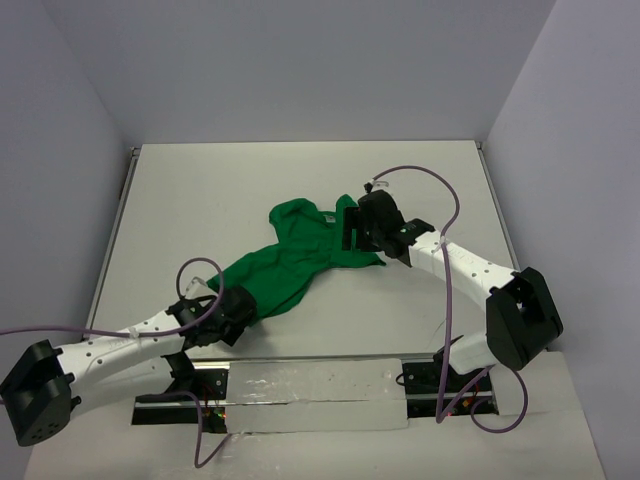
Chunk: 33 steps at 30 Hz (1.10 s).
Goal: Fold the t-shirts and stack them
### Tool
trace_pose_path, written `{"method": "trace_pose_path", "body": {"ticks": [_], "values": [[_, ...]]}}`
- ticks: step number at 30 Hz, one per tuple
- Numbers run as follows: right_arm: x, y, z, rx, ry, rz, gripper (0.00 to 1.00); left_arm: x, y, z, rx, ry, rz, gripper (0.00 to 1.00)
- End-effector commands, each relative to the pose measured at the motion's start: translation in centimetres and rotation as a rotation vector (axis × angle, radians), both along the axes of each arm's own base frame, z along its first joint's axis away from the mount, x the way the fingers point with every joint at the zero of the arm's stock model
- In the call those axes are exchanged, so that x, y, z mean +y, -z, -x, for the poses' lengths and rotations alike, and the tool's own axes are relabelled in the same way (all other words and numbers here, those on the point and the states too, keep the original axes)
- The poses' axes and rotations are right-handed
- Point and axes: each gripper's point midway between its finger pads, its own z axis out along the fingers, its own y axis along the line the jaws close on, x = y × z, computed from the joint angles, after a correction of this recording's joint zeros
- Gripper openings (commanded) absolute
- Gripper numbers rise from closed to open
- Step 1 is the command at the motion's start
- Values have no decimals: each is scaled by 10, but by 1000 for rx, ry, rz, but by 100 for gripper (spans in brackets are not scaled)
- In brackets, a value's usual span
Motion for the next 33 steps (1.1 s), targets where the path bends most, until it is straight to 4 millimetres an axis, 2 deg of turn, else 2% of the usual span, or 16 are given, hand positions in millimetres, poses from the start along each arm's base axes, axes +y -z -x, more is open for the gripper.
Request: {"method": "trace_pose_path", "body": {"ticks": [1,4,10,17,19,22,29,31,33], "values": [[4,-10,-8,-24,14,-24,87,-14,-1,-4,-15,40,31,60],[5,-11,-8,-25,16,-32,87,-19,6,-4,-2,47,41,56],[5,-10,-9,-23,17,-31,86,-13,11,-4,-2,23,27,45],[4,-9,-8,-23,5,-13,87,-4,5,0,-16,-11,48,22],[4,-7,-9,-16,-5,3,88,-7,-4,-1,-39,14,74,11],[6,2,-10,8,-9,12,89,-8,-17,-2,-57,23,90,10],[21,11,-20,20,-22,-19,89,-1,-65,-15,-152,24,52,10],[25,10,-26,19,-12,-26,89,2,-84,-23,-198,17,37,10],[29,14,-32,28,-3,-29,89,2,-113,-33,-262,9,35,10]]}}
